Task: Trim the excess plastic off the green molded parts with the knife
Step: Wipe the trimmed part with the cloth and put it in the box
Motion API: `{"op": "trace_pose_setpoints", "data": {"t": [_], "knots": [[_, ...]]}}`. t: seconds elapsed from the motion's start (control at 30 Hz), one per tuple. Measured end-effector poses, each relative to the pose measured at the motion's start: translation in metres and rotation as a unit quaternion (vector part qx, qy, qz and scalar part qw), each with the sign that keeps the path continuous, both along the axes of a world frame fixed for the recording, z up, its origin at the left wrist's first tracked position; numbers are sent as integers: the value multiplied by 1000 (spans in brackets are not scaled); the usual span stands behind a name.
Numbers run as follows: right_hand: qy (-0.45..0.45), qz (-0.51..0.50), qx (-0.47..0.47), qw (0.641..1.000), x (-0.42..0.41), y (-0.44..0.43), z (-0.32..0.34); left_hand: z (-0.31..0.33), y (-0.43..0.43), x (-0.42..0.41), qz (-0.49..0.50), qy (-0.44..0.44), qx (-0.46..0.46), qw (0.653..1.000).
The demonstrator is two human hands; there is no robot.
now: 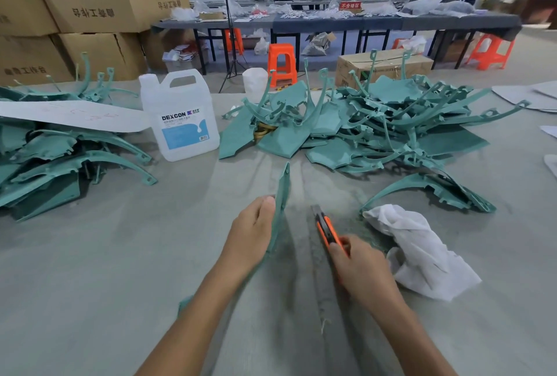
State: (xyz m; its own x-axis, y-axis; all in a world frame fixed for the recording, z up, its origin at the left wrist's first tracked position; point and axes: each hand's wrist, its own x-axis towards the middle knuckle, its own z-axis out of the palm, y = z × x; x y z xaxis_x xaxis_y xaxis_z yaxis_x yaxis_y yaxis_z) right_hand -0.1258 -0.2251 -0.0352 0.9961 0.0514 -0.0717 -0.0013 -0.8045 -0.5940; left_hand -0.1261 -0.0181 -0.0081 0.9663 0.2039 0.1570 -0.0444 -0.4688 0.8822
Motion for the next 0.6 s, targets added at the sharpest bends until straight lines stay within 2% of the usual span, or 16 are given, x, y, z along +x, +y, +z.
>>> {"op": "trace_pose_setpoints", "data": {"t": [0.07,0.13,0.23,0.27,0.3,0.37,0.43,0.5,0.6], "knots": [[-17,2,-90,996,-3,-7,-6,9,0,4,-1,10,26,1000],[-102,-12,-177,979,-3,-12,-1,20,0,7,-4,18,99,995],[-335,-32,-121,934,1,-31,11,37,-3,15,-13,37,222,974],[-344,-38,-114,931,5,-42,11,41,-4,19,-10,41,243,969],[-306,-43,-131,942,8,-54,12,45,-4,22,-6,47,251,967],[-168,-48,-207,963,13,-77,0,47,-3,29,6,80,240,967],[-91,-74,-231,966,10,-92,-14,47,-1,35,5,121,252,960],[-118,-99,-194,969,6,-98,-24,47,3,39,5,148,236,960],[-196,-128,-137,962,5,-102,-27,57,12,35,14,135,93,986]]}}
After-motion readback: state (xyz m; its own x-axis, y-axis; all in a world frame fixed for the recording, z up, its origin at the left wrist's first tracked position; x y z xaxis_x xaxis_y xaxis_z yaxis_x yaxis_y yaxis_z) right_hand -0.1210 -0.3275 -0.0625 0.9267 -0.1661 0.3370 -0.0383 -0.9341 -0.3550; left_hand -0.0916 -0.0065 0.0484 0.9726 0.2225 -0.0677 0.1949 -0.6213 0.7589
